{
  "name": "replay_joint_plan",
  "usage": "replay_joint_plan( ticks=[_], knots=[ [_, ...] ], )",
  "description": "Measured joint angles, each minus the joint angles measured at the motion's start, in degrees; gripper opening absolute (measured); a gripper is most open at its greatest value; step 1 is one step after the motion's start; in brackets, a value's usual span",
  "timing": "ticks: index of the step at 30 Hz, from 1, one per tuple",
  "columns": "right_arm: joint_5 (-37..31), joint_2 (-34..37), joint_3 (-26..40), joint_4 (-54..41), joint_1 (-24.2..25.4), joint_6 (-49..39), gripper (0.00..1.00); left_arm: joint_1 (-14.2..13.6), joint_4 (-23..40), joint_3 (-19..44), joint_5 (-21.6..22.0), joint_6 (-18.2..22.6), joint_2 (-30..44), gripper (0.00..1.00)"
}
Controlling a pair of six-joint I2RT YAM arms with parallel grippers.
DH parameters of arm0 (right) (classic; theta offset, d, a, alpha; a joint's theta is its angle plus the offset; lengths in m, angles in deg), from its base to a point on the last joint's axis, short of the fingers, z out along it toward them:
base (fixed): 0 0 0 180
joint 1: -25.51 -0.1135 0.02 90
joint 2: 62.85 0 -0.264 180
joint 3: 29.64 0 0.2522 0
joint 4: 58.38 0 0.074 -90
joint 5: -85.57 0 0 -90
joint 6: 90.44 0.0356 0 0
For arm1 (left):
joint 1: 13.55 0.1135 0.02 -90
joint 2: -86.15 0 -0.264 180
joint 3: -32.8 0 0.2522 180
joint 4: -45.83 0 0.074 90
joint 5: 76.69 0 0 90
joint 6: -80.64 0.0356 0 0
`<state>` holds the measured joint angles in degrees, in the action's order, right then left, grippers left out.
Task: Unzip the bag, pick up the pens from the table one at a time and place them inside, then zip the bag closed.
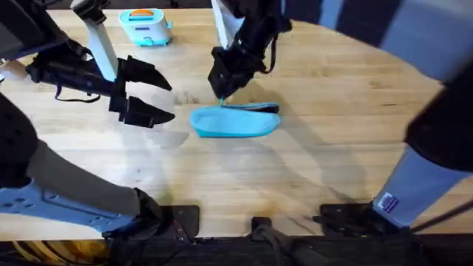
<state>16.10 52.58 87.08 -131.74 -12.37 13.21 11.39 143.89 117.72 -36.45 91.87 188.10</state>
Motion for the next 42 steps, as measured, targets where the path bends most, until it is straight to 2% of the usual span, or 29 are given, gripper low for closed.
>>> replay_joint_plan(
  ticks=[6,15,22,24,25,27,30,32,42],
  knots=[
    [-2.43,-3.88,0.02,-0.14,-0.26,-0.48,0.033,-3.73,-2.00,-1.51,-0.11,0.29,0.00,0.995],
    [-3.36,-4.15,0.02,-0.42,-1.15,-0.50,0.033,-8.64,-4.89,-4.78,-0.24,1.49,0.00,0.994],
    [-3.38,-4.17,0.02,-0.42,-1.44,-0.53,0.033,-12.08,-9.58,-8.41,-0.49,1.81,0.00,0.994],
    [-3.38,-4.19,0.02,-0.44,-1.44,-0.60,0.033,-13.87,-11.24,-8.76,-1.29,1.90,0.00,0.993],
    [-3.38,-4.19,0.02,-0.44,-1.44,-0.65,0.033,-15.10,-13.55,-8.79,-1.93,1.23,-0.01,0.878],
    [-3.38,-4.19,0.02,-0.46,-1.44,-0.64,0.032,-15.42,-14.37,-8.79,-2.08,0.62,0.00,0.583],
    [-3.64,-4.19,0.02,-1.03,-1.44,-0.66,0.032,-15.72,-14.91,-8.81,-2.07,0.00,-0.02,0.106],
    [-5.10,-4.20,0.02,-2.12,-1.44,-0.67,0.032,-15.77,-15.14,-8.83,-2.11,-0.28,0.00,0.050],
    [-18.23,-4.20,0.02,-7.69,-2.19,-1.87,0.033,-15.81,-15.29,-8.85,-2.89,-0.77,0.00,0.044]
  ],
)
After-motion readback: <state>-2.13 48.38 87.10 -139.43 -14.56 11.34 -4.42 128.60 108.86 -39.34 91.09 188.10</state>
